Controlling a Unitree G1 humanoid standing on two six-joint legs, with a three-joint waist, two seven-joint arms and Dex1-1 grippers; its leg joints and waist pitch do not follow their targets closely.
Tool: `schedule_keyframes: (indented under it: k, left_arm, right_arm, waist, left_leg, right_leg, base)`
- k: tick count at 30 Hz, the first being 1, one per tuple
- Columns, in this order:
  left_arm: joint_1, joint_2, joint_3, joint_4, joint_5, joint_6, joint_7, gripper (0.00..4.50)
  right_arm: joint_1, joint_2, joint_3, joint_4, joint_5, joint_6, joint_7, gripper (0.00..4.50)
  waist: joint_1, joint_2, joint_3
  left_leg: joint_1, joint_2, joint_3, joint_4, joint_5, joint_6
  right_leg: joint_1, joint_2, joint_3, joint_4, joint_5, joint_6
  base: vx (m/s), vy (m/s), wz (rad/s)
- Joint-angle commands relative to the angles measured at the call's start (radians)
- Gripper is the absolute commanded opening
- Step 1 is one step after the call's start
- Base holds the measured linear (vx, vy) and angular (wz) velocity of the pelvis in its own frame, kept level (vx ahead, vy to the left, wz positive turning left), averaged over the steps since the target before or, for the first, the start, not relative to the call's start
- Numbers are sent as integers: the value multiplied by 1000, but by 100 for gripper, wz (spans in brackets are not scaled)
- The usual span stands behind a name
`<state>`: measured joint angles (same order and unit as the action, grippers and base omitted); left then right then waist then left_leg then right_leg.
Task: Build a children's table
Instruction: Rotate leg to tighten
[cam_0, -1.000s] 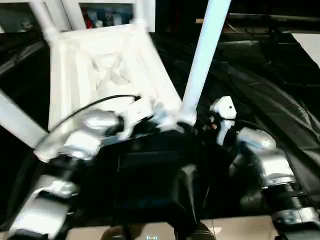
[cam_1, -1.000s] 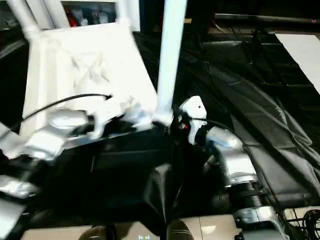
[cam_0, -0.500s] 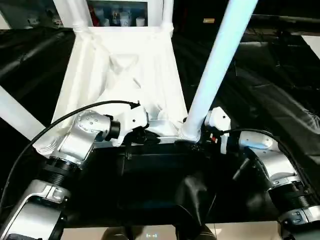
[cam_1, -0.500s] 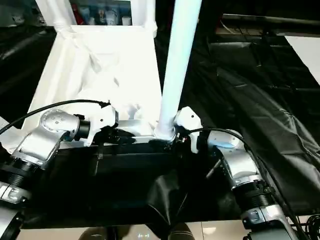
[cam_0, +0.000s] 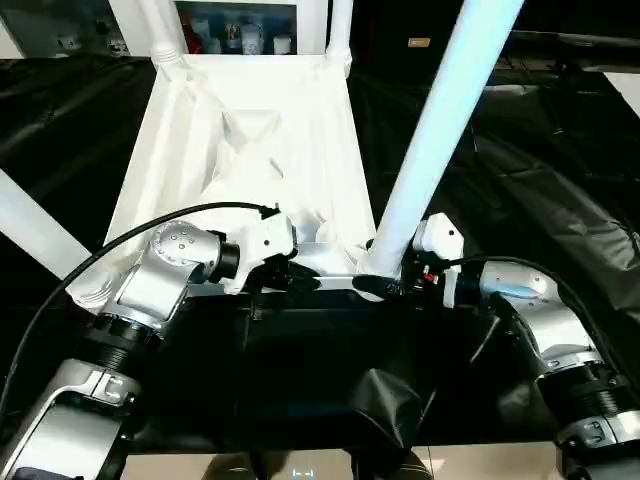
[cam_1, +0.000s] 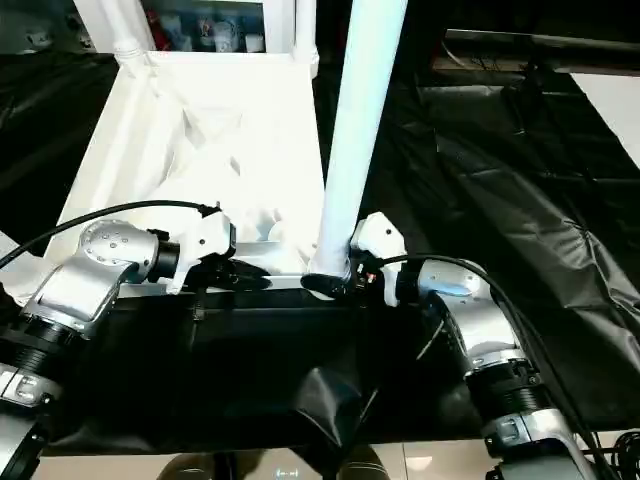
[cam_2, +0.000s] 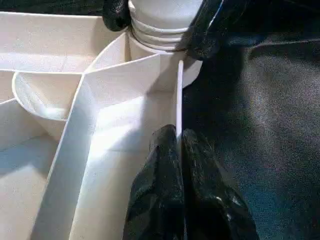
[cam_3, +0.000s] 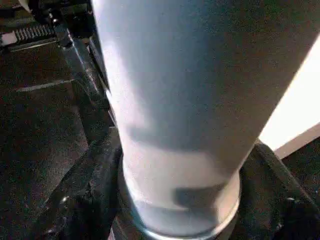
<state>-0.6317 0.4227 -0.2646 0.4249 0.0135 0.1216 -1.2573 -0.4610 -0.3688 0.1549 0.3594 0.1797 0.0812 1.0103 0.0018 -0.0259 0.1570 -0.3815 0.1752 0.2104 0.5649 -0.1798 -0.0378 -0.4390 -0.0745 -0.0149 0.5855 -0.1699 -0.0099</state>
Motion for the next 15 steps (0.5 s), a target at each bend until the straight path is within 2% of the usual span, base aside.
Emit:
schedule_keyframes:
  k: [1, 2, 3, 5, 7, 9, 10, 11, 12, 14, 15]
  left_arm:
    - [13, -71, -21, 88, 22, 18, 112, 0]
    - [12, -72, -20, 89, 23, 19, 116, 0]
    - [5, -84, -17, 106, 35, 20, 154, 0]
    - [-16, -130, -9, 156, 63, 42, 267, 0]
    - [-29, -155, -3, 180, 74, 56, 321, 0]
    - [-47, -189, 10, 208, 81, 79, 394, 0]
    - [-63, -221, 23, 230, 82, 96, 454, 0]
    - [-63, -221, 23, 230, 82, 96, 454, 0]
    - [-77, -245, 34, 252, 88, 102, 508, 0]
    - [-94, -270, 42, 278, 95, 106, 555, 0]
    - [-101, -279, 44, 291, 100, 107, 569, 0]
  right_arm:
    - [25, 51, -2, 42, -37, 8, -115, 269]
    - [26, 52, -3, 43, -38, 8, -119, 269]
    - [29, 66, -6, 51, -44, 9, -149, 269]
    - [40, 137, -19, 72, -61, 23, -280, 268]
    - [42, 176, -25, 80, -72, 31, -357, 268]
    - [36, 230, -44, 94, -77, 60, -459, 268]
    - [22, 278, -63, 115, -90, 80, -563, 268]
    - [22, 278, -63, 115, -90, 80, -563, 268]
    - [6, 313, -79, 137, -100, 87, -645, 268]
    - [-18, 355, -99, 169, -113, 97, -741, 268]
    - [-32, 378, -110, 185, -108, 102, -769, 268]
  waist:
    - [-3, -9, -64]
    - [-5, -10, -60]
    - [-4, -11, -59]
    - [-5, -9, -53]
    - [-6, -10, -50]
    - [-8, -8, -47]
    - [-8, -4, -47]
    - [-10, -5, -48]
    - [-12, -5, -49]
    - [-15, -4, -51]
    - [-16, -5, -51]
  left_leg:
    - [21, 52, -13, -50, -70, 148]
    - [21, 52, -14, -54, -112, 127]
    - [20, 51, -16, -56, -134, 113]
    - [25, 52, -20, -63, -214, 70]
    - [25, 50, -26, -70, -263, 39]
    - [33, 50, -30, -77, -315, 16]
    - [38, 51, -33, -80, -330, 7]
    - [37, 51, -33, -81, -333, 1]
    - [34, 49, -36, -82, -331, -3]
    - [40, 47, -33, -80, -340, -5]
    - [37, 45, -34, -81, -339, -1]
  right_leg:
    - [55, -55, 38, -47, -73, -306]
    - [53, -56, 37, -55, -138, -299]
    - [57, -58, 37, -59, -178, -289]
    - [47, -59, 38, -75, -325, -245]
    - [45, -62, 38, -85, -436, -202]
    - [37, -61, 38, -96, -518, -167]
    - [34, -64, 38, -99, -534, -160]
    - [34, -64, 38, -100, -536, -159]
    - [37, -63, 37, -98, -533, -155]
    - [28, -61, 39, -103, -527, -147]
    - [32, -61, 38, -102, -520, -144]
  base:
    - [0, 0, 0]
    - [0, 0, 0]
    - [0, 0, 0]
    - [0, 0, 0]
    - [0, 0, 0]
    - [0, 0, 0]
    - [0, 0, 0]
    - [0, 0, 0]
    - [0, 0, 0]
    - [0, 0, 0]
    - [0, 0, 0]
